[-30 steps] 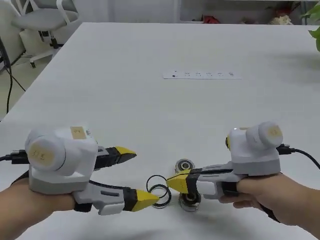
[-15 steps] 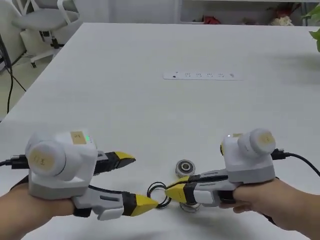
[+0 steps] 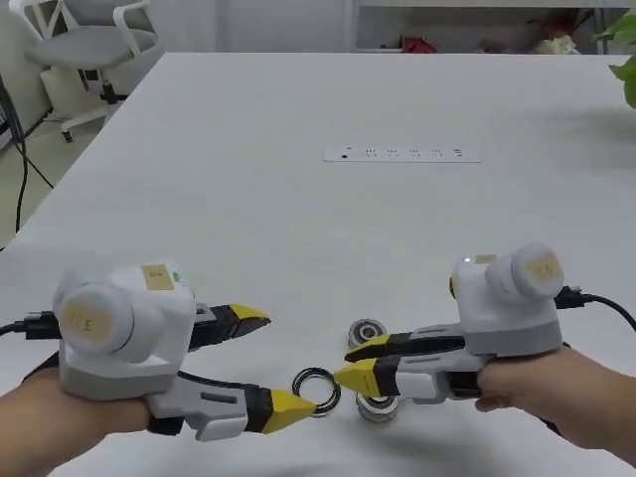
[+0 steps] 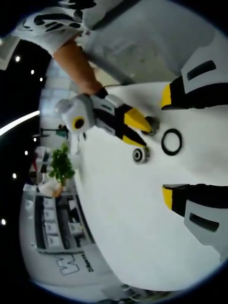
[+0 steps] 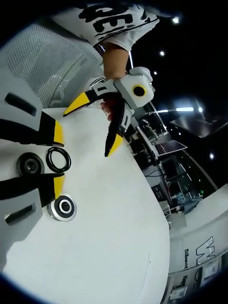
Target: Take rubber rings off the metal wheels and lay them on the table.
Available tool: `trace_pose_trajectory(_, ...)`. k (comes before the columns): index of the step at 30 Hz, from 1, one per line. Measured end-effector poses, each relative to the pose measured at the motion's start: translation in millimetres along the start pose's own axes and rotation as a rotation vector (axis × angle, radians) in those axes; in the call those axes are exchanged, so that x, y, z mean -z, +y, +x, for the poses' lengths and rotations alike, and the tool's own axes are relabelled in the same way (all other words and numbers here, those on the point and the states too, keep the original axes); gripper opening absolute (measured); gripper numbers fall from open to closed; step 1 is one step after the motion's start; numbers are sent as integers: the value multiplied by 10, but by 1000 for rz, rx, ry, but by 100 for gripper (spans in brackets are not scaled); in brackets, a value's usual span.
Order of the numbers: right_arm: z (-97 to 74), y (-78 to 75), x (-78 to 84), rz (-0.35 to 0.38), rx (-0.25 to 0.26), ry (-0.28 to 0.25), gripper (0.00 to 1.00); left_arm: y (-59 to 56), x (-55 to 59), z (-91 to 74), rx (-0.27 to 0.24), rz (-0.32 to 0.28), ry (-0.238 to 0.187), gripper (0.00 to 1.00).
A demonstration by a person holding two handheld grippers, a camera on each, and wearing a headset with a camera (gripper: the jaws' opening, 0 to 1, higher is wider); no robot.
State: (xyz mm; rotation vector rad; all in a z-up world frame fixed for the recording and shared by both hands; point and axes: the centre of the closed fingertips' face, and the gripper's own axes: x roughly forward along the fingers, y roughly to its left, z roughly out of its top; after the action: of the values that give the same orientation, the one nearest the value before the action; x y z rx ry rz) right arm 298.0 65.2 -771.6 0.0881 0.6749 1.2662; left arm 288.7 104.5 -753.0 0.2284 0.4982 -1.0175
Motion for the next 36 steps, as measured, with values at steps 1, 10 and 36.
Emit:
trace_pose_trajectory(1, -31, -13, -21, -6, 9, -5, 21, 0, -8, -4, -2, 2, 0, 64)
trace_pose_trajectory(10, -273, -27, -135, -65, 58, -39, 29, -19, -96, -33, -7, 5, -16, 65)
trace_pose_trajectory(36, -865, -156, 118, -238, 221, 15, 52, -21, -187, -170, -33, 10, -30, 68)
